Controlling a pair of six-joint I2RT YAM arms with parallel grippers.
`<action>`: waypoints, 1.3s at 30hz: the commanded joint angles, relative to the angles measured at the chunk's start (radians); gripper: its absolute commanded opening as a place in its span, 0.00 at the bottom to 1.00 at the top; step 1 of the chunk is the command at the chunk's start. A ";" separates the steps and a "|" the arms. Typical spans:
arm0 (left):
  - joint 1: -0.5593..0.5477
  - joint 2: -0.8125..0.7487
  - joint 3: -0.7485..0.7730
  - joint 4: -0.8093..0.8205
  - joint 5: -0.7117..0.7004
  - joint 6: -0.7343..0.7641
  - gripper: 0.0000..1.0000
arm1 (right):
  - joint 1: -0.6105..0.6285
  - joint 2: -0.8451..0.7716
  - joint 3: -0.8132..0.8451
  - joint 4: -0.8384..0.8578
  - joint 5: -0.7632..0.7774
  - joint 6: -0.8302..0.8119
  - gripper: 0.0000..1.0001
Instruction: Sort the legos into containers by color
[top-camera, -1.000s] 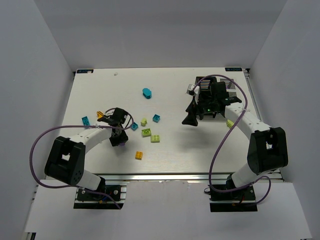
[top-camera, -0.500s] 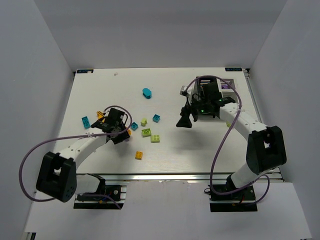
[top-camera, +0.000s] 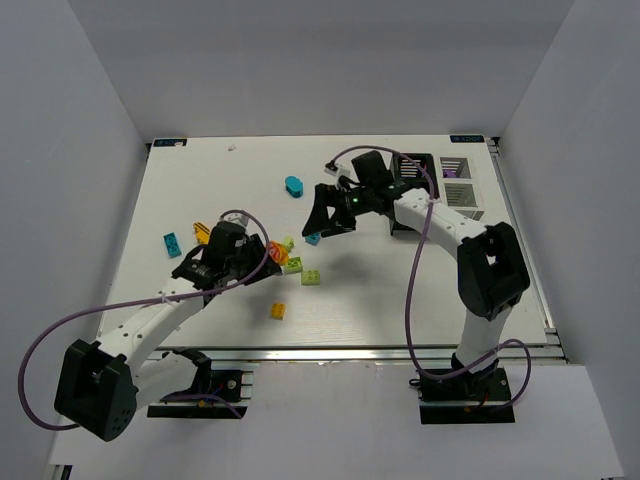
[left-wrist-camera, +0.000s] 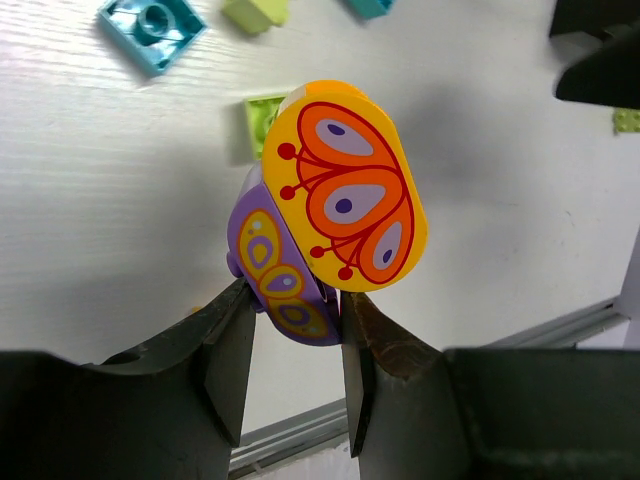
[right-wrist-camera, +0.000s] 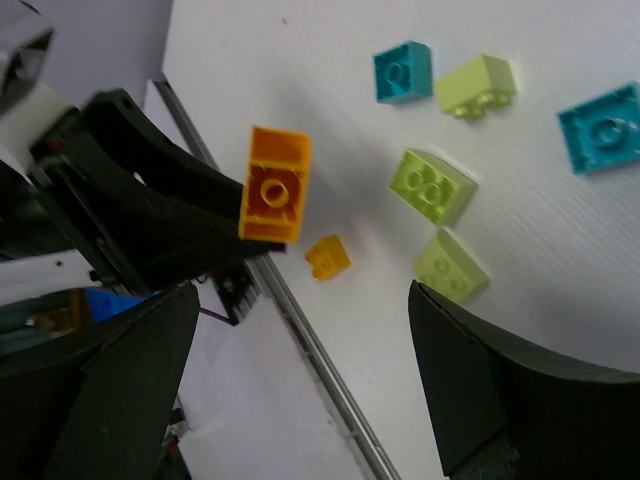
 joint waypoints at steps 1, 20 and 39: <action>-0.022 -0.011 0.010 0.066 0.043 0.018 0.22 | 0.038 0.038 0.087 0.016 -0.005 0.168 0.89; -0.089 0.031 0.039 0.118 0.025 0.002 0.21 | 0.132 0.143 0.145 0.002 0.056 0.185 0.84; -0.091 0.048 0.029 0.149 0.034 0.010 0.18 | 0.133 0.158 0.113 0.049 -0.043 0.178 0.40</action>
